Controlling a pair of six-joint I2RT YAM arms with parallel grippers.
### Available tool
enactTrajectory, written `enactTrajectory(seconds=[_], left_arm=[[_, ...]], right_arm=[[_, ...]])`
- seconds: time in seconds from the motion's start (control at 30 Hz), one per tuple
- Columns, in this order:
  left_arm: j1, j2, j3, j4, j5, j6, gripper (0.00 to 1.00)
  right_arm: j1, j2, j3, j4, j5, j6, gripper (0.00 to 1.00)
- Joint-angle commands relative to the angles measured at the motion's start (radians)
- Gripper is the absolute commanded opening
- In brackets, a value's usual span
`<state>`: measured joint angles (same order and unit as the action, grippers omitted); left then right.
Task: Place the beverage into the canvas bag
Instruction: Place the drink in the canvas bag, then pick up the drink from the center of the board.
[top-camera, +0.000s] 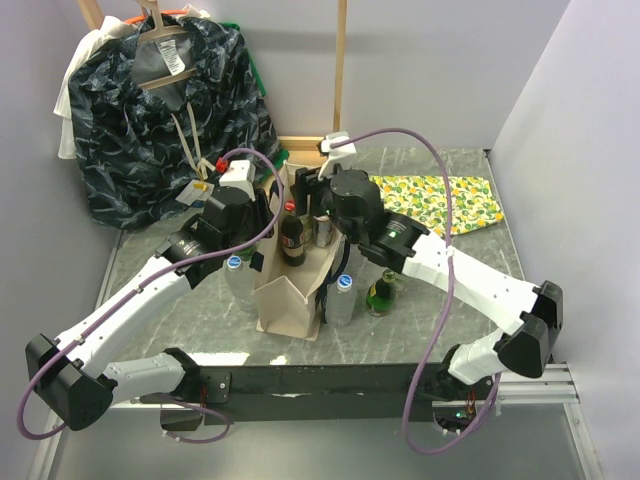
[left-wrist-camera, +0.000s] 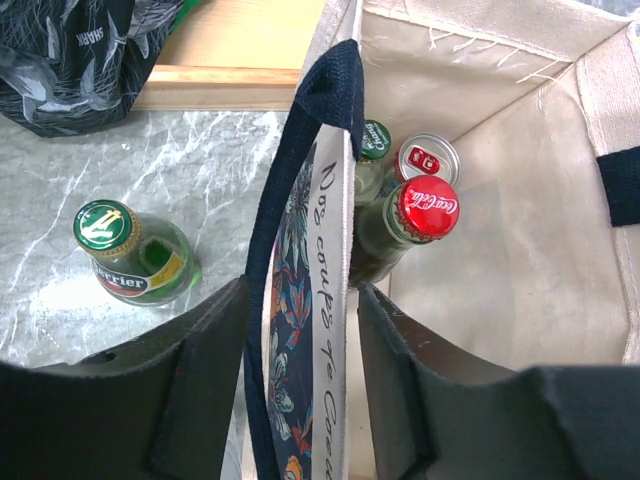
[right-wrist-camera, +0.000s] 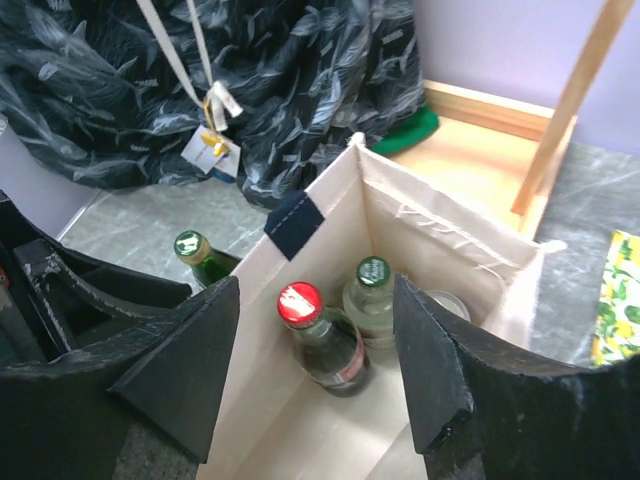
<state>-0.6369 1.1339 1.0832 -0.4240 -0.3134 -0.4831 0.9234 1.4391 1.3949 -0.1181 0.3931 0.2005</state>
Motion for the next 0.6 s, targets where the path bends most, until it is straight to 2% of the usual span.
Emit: enactTrajectory(seconds=[0.0, 0.13, 0.37, 0.53, 0.57], left_arm=[[0.006, -0.031, 0.034, 0.036, -0.019, 0.003, 0.55], [0.006, -0.043, 0.035, 0.039, -0.032, -0.012, 0.6], [0.006, -0.112, 0.012, 0.037, -0.115, -0.046, 0.79], [0.006, -0.172, -0.005, 0.012, -0.157, -0.057, 0.84], [0.006, -0.177, -0.005, 0.001, -0.164, -0.061, 0.89]], right_arm=[[0.005, -0.059, -0.002, -0.044, 0.05, 0.004, 0.7], [0.005, -0.088, -0.014, -0.097, 0.072, 0.017, 0.71], [0.006, -0.131, -0.059, -0.178, 0.086, 0.079, 0.71], [0.005, -0.149, -0.063, -0.251, 0.089, 0.114, 0.71], [0.006, -0.151, -0.063, -0.262, 0.093, 0.119, 0.72]])
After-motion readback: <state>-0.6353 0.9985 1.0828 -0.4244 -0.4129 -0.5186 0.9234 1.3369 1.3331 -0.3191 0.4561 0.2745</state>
